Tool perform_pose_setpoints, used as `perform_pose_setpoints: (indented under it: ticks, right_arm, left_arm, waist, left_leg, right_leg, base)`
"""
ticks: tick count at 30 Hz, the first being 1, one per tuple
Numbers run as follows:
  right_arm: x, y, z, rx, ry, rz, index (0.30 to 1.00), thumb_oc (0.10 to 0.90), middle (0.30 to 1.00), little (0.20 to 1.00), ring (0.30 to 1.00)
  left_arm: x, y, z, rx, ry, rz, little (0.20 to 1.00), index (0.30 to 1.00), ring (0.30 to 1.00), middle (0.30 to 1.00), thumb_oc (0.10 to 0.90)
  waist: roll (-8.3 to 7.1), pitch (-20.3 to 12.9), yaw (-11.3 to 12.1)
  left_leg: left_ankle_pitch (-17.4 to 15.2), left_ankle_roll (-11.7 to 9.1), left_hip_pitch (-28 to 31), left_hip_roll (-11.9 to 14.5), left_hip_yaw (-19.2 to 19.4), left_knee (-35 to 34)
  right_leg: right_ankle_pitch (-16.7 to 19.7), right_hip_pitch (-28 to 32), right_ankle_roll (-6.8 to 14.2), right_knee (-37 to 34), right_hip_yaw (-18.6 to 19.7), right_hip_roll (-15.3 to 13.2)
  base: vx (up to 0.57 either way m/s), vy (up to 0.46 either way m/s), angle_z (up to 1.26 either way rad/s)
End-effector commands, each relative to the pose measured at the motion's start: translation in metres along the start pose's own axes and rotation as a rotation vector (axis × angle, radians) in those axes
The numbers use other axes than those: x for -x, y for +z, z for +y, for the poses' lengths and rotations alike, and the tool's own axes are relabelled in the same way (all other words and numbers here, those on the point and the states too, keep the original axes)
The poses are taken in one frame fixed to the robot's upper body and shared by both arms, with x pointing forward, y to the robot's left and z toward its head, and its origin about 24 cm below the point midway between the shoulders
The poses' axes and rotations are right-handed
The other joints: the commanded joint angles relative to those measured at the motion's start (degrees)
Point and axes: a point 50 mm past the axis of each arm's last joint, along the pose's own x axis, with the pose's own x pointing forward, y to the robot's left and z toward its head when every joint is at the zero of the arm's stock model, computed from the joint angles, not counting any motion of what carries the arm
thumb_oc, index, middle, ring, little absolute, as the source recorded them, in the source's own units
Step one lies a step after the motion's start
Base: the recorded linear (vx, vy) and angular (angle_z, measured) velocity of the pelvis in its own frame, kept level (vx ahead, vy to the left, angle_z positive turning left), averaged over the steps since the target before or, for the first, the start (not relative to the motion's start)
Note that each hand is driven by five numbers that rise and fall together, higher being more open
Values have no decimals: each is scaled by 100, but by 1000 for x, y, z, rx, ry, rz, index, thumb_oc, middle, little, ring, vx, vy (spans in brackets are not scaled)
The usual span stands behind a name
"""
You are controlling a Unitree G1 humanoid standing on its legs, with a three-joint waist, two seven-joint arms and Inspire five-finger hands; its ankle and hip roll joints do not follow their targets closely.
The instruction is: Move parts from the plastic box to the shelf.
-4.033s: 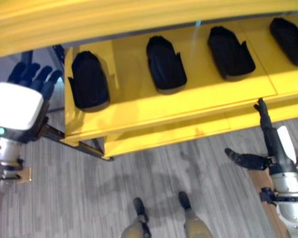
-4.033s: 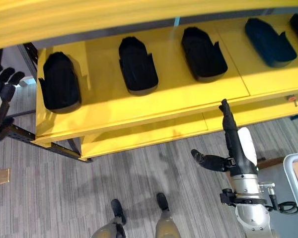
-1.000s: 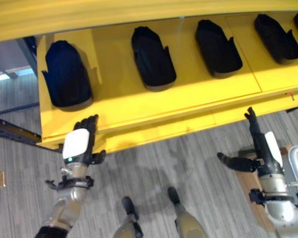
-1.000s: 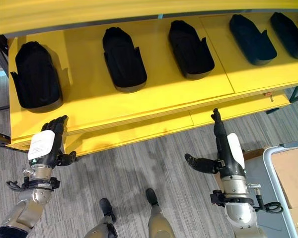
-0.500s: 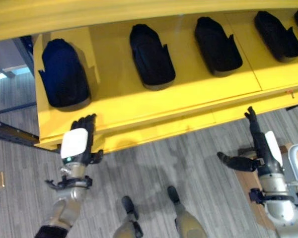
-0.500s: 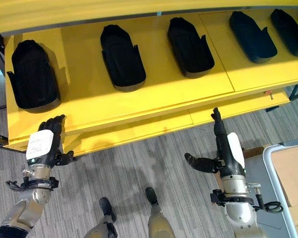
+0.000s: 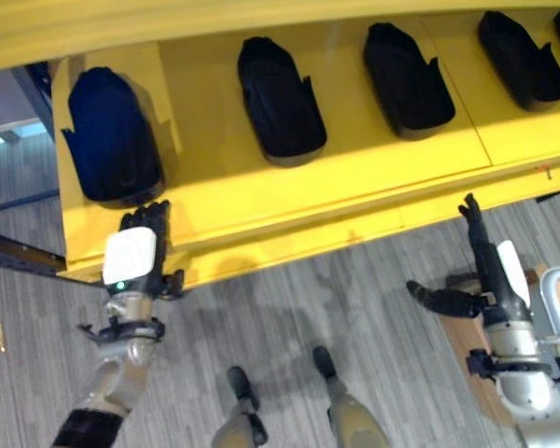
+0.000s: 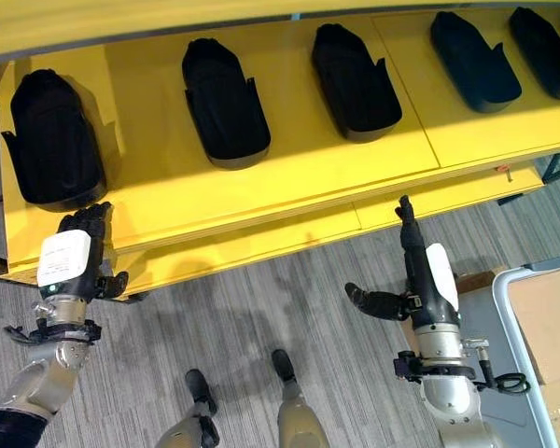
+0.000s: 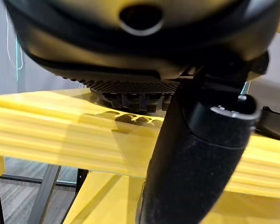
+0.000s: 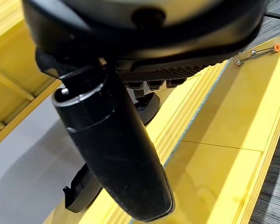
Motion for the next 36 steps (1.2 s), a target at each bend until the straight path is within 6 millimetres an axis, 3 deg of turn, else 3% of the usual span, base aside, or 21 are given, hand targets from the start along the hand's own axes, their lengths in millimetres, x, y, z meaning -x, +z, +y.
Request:
perform_pose_setpoints:
  ticks: [1,5,6,8,36]
  right_arm:
    - [-13,26,-27,40,-107,-180,1000,900,1000,1000,1000]
    - [-13,27,-27,45,-106,-185,1000,900,1000,1000,1000]
    - [-12,27,-27,44,-106,-188,1000,900,1000,1000,1000]
    - [-12,27,-27,45,-104,-187,1000,900,1000,1000,1000]
    - [-12,32,-30,47,-100,-214,1000,900,1000,1000,1000]
  left_arm:
    - [-32,-7,43,-99,229,-27,1000,1000,1000,1000,900]
    - [-34,-9,44,-108,229,-14,1000,1000,1000,1000,900]
    - [-34,-9,44,-107,230,-13,1000,1000,1000,1000,900]
    - [-34,-10,45,-108,232,-13,1000,1000,1000,1000,900]
    - [-48,-22,60,-206,253,12,1000,1000,1000,1000,900]
  waist:
    - [67,-266,-162]
    - [64,-244,-173]
    - [52,-213,-187]
    - [67,-246,-180]
    - [79,-175,-241]
  left_leg:
    - [-674,-221,-346,367,-122,1142]
    - [-693,-220,-361,376,-124,1162]
    - [-565,-183,-409,389,-70,1171]
    - [-701,-219,-364,373,-129,1165]
    - [-787,-222,-470,390,-81,1293]
  right_leg:
    - [-758,584,5,3,-336,-96]
    - [-770,589,-2,4,-335,-105]
    - [-705,542,-16,22,-336,-94]
    - [-772,592,-4,3,-330,-105]
    - [-770,535,35,0,-293,-142]
  base:
    - [84,18,-1]
    - [-16,-4,0]
    - [-61,-14,0]
    - [44,12,0]
    - [5,1,-1]
